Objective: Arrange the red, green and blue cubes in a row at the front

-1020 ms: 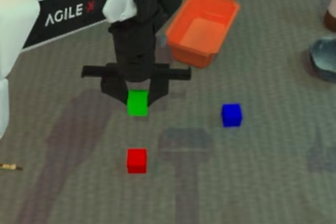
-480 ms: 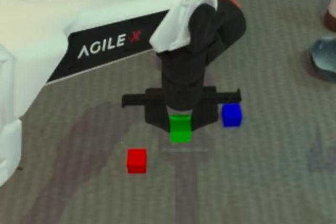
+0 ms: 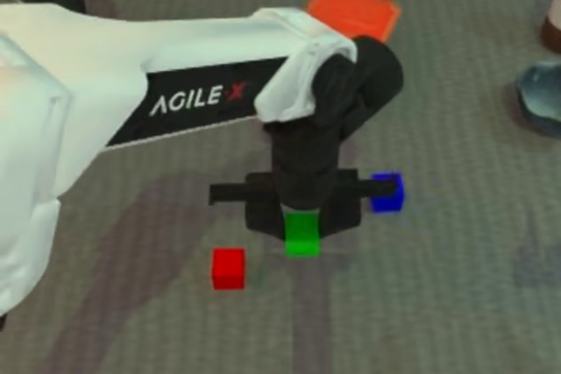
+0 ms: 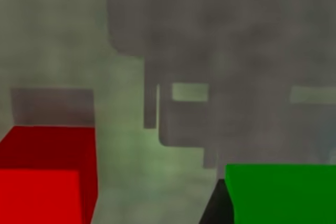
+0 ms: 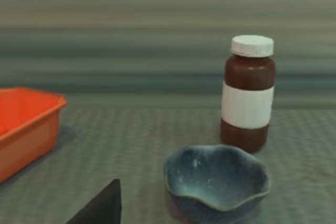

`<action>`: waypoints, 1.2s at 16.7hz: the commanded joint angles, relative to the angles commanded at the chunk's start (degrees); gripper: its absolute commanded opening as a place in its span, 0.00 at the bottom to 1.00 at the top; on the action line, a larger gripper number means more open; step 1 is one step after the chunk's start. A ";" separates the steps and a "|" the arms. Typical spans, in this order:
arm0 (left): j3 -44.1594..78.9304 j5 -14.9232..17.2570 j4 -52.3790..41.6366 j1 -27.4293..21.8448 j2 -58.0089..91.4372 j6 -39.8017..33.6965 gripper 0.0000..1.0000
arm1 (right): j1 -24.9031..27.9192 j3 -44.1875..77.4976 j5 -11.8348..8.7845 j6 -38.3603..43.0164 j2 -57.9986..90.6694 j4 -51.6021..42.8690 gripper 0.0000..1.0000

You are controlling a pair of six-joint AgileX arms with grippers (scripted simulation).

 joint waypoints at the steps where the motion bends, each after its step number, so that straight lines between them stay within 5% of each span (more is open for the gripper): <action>1: -1.61 0.01 2.14 -0.05 0.48 0.00 0.00 | 0.00 0.00 0.00 0.00 0.00 0.00 1.00; 7: -4.05 0.01 4.90 -0.20 1.38 -0.05 0.00 | 0.00 0.00 0.00 0.00 0.00 0.00 1.00; 20: -4.05 0.01 4.90 -0.20 1.38 -0.05 0.98 | 0.00 0.00 0.00 0.00 0.00 0.00 1.00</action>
